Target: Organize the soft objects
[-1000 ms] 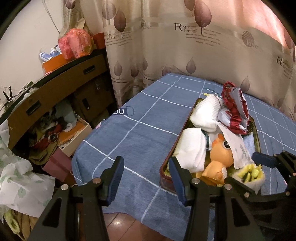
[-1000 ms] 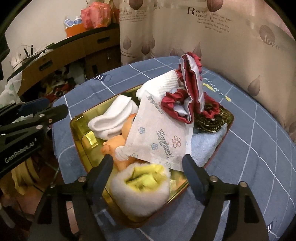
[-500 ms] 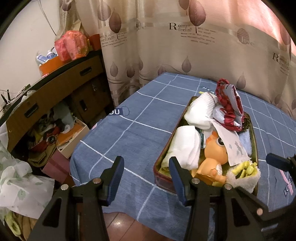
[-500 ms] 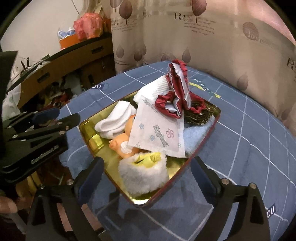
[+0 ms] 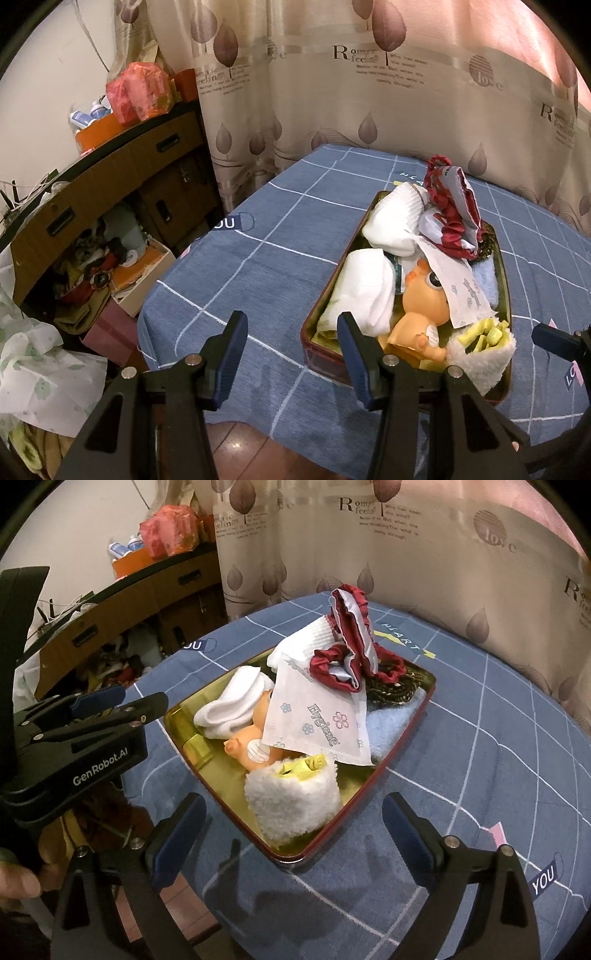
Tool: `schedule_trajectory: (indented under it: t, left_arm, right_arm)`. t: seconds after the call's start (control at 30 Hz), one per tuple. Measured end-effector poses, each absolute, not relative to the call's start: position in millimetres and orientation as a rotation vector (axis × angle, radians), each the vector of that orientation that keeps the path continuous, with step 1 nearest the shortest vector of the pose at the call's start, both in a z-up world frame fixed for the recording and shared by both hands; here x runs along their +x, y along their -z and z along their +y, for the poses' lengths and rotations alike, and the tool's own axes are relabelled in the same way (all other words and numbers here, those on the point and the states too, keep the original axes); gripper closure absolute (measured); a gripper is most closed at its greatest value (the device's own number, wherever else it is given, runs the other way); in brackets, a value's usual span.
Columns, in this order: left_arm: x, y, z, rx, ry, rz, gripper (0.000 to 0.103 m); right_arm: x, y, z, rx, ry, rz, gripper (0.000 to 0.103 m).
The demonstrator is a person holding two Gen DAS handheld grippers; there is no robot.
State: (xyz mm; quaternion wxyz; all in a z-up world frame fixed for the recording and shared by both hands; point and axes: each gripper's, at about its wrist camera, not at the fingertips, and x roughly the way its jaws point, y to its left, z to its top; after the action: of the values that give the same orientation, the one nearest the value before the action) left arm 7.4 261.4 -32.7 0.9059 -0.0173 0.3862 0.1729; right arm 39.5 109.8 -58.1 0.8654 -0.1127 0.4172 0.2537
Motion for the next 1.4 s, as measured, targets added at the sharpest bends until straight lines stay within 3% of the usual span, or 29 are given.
schedule_trajectory:
  t: [1.4]
  left_arm:
    - [9.4,34.5,255.4,-0.016,-0.344,0.802,0.051]
  right_arm:
    - [37.1,60.2,112.5,-0.241,-0.539,0.887,0.008]
